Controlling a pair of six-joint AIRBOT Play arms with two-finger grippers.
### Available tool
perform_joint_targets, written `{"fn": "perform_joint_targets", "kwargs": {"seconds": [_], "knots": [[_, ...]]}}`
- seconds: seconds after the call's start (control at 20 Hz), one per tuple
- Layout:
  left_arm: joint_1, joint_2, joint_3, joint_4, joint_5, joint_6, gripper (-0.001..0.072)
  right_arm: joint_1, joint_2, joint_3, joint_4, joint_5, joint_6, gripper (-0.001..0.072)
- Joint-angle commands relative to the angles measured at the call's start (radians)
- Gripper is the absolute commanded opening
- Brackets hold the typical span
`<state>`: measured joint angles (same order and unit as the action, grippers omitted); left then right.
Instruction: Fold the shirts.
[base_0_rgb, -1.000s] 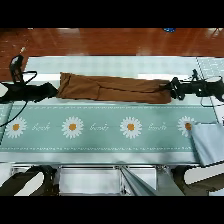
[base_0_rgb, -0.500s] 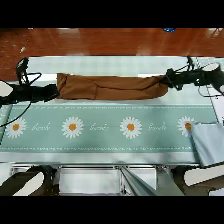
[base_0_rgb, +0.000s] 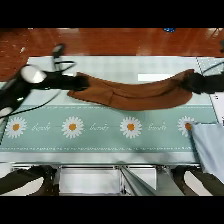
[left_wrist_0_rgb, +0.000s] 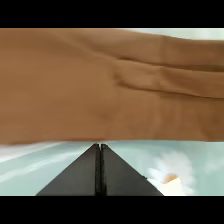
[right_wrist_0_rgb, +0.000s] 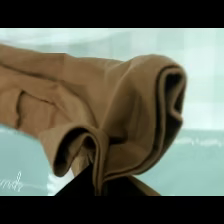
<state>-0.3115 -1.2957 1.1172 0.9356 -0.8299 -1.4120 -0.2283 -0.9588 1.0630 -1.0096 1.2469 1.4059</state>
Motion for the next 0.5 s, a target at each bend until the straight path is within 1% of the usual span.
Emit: {"fn": "perform_joint_targets", "kwargs": {"seconds": [0.0, 0.05, 0.25, 0.35, 0.45], "knots": [[-0.225, -0.233, 0.225, -0.009, -0.022, 0.001, 0.0017, 0.0, 0.261, -0.115, -0.018, 0.085, 0.073, 0.0031], [-0.275, -0.298, 0.289, -0.009, -0.049, 0.0, 0.0017, 0.0, 0.31, -0.126, -0.018, 0.103, 0.087, 0.0031], [-0.447, -0.526, 0.488, -0.013, -0.127, -0.085, 0.0017, 0.0, 0.449, -0.126, -0.018, 0.139, 0.148, 0.0031], [-0.518, -0.602, 0.55, -0.041, -0.175, -0.093, 0.0017, 0.0, 0.475, -0.126, -0.013, 0.145, 0.162, 0.0031], [-0.575, -0.652, 0.592, -0.08, -0.177, -0.093, 0.0017, 0.0, 0.476, -0.126, 0.01, 0.151, 0.161, 0.0031]]}}
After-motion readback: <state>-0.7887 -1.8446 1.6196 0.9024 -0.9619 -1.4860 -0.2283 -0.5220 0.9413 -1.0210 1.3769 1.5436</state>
